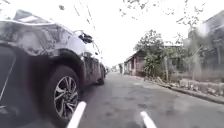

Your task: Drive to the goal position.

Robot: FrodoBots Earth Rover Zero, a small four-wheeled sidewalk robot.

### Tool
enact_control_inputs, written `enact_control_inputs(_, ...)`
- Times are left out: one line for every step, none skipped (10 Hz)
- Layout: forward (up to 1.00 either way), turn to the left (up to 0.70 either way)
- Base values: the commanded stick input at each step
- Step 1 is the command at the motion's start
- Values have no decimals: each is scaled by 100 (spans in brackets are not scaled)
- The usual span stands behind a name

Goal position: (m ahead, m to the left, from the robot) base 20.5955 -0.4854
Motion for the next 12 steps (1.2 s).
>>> enact_control_inputs(70,-35)
enact_control_inputs(70,-35)
enact_control_inputs(70,-35)
enact_control_inputs(70,-35)
enact_control_inputs(70,-35)
enact_control_inputs(70,-35)
enact_control_inputs(70,-35)
enact_control_inputs(70,-35)
enact_control_inputs(70,-35)
enact_control_inputs(70,-35)
enact_control_inputs(70,-35)
enact_control_inputs(70,-35)
